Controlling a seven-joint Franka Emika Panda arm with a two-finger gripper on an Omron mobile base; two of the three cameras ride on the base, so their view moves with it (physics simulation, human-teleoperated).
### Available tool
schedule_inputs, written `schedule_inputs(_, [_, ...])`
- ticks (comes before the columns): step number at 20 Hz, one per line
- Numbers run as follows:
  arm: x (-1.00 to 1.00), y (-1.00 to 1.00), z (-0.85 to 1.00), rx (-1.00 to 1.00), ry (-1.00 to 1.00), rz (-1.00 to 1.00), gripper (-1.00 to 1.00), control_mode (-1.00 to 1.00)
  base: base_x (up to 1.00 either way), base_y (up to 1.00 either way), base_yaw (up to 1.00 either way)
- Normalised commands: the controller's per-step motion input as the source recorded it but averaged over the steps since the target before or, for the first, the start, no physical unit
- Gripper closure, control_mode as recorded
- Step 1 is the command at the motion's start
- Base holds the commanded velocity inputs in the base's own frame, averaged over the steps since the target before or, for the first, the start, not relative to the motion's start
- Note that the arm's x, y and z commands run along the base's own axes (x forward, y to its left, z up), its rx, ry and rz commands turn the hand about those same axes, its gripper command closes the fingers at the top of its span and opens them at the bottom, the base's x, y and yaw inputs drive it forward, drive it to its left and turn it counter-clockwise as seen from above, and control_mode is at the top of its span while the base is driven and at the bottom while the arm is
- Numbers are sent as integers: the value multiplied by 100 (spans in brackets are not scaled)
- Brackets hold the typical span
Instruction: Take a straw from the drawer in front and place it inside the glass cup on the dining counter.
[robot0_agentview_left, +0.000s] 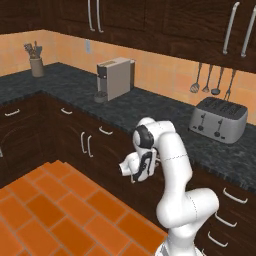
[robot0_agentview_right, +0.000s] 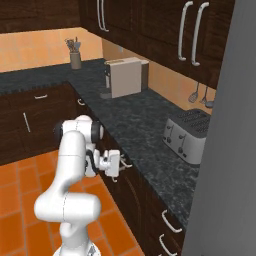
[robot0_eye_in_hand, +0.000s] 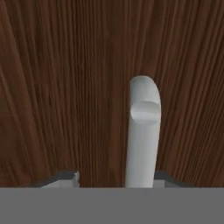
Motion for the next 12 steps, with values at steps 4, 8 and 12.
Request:
schedule_inputs(4, [-43, 68, -1, 2, 1, 0, 100, -100, 0, 0, 0])
schedule_inputs(8, [-78, 100, 0, 1, 8, 5, 100, -100, 0, 0, 0])
schedule_inputs(12, [-80, 100, 0, 0, 17, 7, 100, -100, 0, 0, 0])
